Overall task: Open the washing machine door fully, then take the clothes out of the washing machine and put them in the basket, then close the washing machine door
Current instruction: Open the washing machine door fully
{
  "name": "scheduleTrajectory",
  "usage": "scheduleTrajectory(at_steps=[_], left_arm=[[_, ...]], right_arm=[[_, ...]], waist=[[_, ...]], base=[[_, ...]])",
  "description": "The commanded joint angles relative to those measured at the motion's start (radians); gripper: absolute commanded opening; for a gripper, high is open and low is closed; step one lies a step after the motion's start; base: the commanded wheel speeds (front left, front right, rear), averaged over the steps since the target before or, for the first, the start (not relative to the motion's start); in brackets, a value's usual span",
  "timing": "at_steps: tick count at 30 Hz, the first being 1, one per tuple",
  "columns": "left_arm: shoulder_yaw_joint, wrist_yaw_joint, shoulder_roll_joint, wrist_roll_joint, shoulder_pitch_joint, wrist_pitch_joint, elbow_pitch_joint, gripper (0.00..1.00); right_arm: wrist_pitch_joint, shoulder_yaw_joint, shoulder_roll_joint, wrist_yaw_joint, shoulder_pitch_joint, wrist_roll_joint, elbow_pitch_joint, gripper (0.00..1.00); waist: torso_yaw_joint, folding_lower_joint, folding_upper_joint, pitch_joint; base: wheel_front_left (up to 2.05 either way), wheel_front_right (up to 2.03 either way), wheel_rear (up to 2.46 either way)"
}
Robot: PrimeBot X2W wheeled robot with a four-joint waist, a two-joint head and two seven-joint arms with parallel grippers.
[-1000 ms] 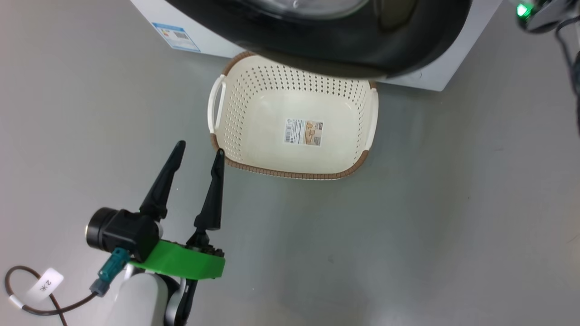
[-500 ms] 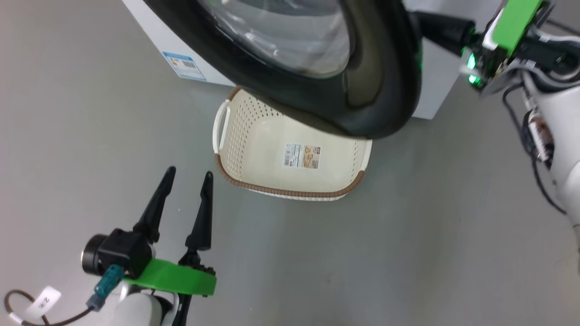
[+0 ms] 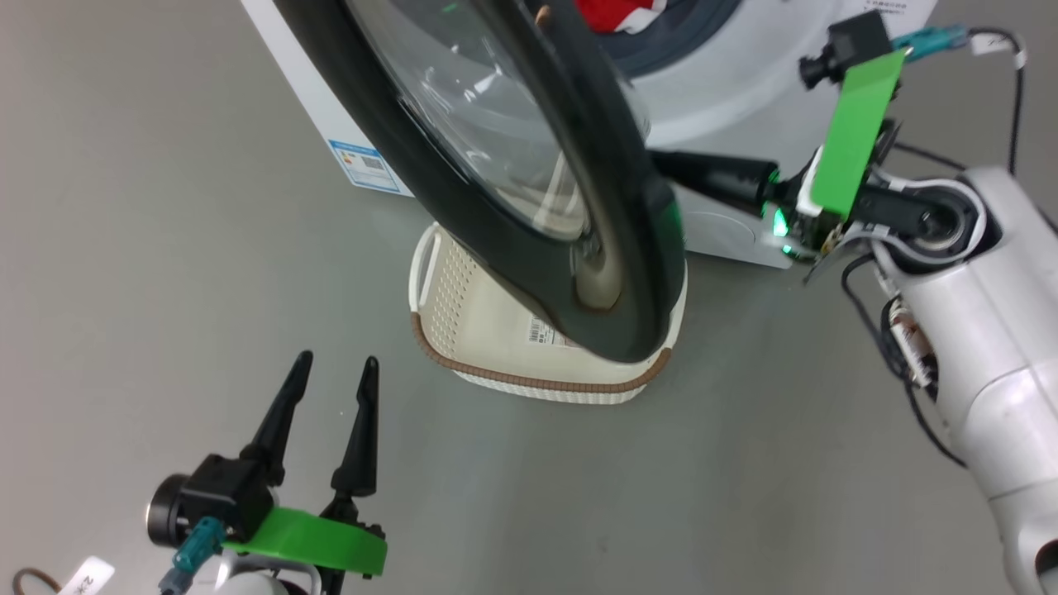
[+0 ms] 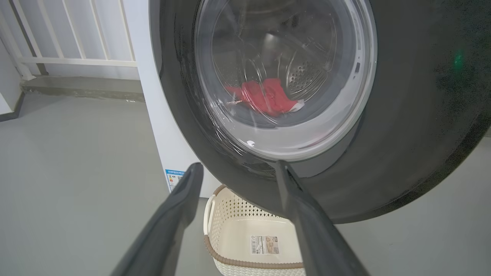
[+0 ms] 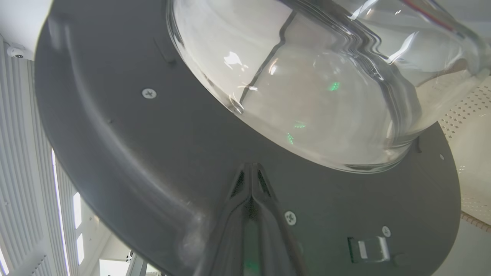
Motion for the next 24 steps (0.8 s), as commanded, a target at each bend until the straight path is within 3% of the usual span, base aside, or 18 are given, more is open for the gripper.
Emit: scheduleTrajectory(at_steps=[1, 24], left_arm=[[0.037, 0.012, 0.019, -0.007, 0.01, -0.008, -0.017, 1.0], [0.047, 0.035, 0.019, -0.013, 0.039, -0.008, 0.0, 1.0]], right_arm=[[0.011, 0.016, 0.035, 0.002, 0.039, -0.008, -0.054, 0.0], [0.057, 0.056, 0.125, 0.002, 0.145, -0.026, -0.114, 0.0]], waist=[[0.015, 0.0, -0.0001, -0.018], [0.127, 0.0, -0.0001, -0.064]], base=[[0.0, 0.0, 0.0], [0.0, 0.0, 0.0]])
